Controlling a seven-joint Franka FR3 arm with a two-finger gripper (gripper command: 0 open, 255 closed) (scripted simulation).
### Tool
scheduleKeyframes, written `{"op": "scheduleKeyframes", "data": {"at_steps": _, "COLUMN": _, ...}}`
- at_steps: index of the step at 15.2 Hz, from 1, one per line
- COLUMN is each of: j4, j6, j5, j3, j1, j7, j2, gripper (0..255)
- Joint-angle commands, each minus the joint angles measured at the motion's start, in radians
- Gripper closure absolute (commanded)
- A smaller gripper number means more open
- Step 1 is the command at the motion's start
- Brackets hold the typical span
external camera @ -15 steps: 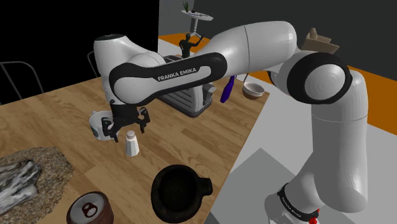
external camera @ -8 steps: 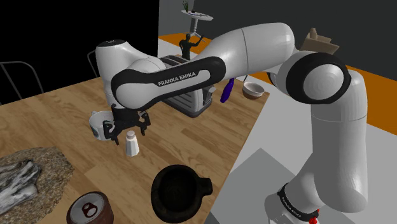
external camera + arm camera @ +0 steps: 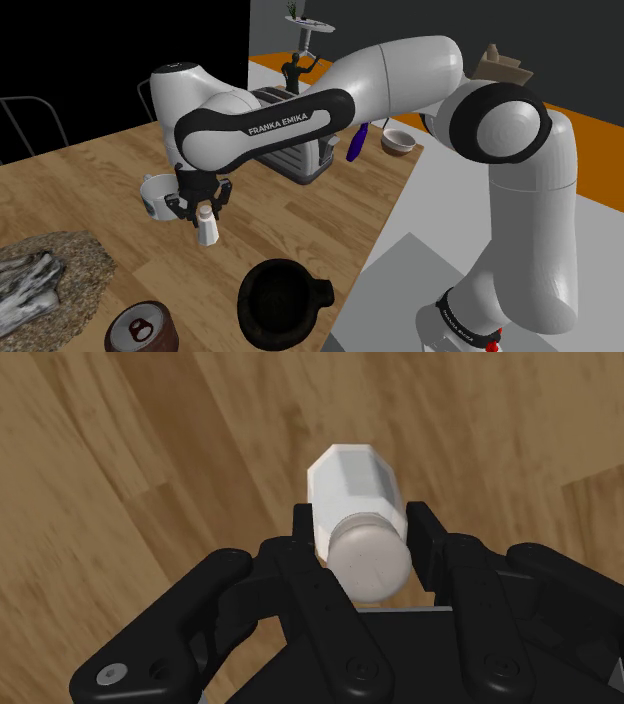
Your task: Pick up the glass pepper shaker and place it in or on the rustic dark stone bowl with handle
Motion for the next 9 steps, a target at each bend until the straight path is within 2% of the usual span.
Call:
{"op": "scheduleKeyframes", "data": {"at_steps": 1, "j4": 0.0, "j6": 0.0, "j5": 0.0, "j3": 0.0, "j1": 0.0, "j7": 0.0, "j2": 0.0, "gripper": 255}}
{"op": "scheduleKeyframes", "data": {"at_steps": 5, "j4": 0.0, "j6": 0.0, "j5": 0.0, "j3": 0.0, "j1": 0.0, "j7": 0.0, "j2": 0.0, "gripper": 255}}
{"op": "scheduleKeyframes", "data": {"at_steps": 9, "j4": 0.026, "j6": -0.043, "j5": 0.009, "j3": 0.005, "j1": -0.001, "j7": -0.005, "j2": -0.018, "gripper": 255}}
